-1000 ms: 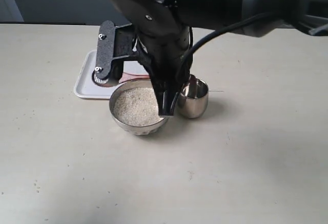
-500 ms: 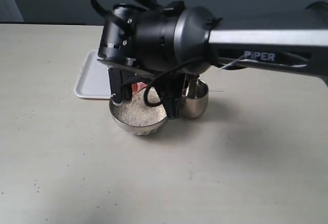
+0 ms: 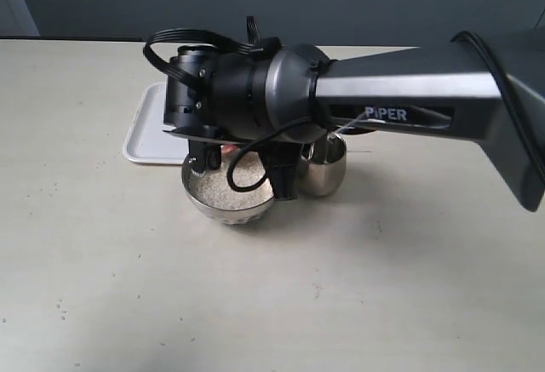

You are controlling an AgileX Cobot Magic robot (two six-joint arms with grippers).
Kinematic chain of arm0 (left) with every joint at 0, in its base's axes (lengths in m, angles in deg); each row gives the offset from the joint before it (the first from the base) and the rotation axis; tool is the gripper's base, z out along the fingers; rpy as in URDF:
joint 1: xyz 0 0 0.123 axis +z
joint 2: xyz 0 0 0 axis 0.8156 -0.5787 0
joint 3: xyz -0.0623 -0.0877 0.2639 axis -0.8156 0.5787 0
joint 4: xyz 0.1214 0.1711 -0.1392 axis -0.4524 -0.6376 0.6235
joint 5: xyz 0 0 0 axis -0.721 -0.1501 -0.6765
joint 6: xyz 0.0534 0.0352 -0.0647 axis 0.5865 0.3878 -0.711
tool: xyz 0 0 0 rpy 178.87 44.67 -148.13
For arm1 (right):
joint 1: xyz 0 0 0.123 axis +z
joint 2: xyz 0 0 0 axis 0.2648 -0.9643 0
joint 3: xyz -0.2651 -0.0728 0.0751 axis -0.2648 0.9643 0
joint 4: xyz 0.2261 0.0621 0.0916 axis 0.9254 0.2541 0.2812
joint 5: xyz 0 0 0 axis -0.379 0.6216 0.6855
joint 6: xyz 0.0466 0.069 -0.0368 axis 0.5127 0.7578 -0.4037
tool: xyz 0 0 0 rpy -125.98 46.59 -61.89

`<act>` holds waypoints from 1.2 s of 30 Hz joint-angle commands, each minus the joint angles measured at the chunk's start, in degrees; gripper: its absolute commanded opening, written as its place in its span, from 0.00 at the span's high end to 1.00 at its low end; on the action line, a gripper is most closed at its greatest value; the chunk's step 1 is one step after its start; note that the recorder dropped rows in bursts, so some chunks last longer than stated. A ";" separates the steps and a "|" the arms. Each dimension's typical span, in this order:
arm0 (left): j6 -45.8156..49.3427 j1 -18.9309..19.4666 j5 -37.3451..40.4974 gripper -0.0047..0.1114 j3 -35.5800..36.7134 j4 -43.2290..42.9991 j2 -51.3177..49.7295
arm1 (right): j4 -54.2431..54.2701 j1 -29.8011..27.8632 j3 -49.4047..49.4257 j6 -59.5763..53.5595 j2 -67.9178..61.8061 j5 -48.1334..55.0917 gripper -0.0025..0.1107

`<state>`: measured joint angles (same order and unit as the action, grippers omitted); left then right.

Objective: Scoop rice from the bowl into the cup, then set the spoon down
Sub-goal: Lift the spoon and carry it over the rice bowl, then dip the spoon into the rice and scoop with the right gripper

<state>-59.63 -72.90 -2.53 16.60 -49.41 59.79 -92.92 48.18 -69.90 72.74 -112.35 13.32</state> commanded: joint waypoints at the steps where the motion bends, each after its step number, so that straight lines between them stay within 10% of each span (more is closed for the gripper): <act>1: -0.13 -0.13 -0.85 0.96 -0.14 0.18 0.25 | 1.87 -0.13 -0.38 0.29 0.26 0.24 0.98; 36: -0.13 -0.13 -0.85 0.96 -0.14 0.18 0.25 | 0.38 -0.14 6.79 4.03 0.26 0.24 0.98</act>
<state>-59.63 -72.90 -2.53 16.60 -49.41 59.79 -92.49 48.18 -63.36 76.37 -112.35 13.34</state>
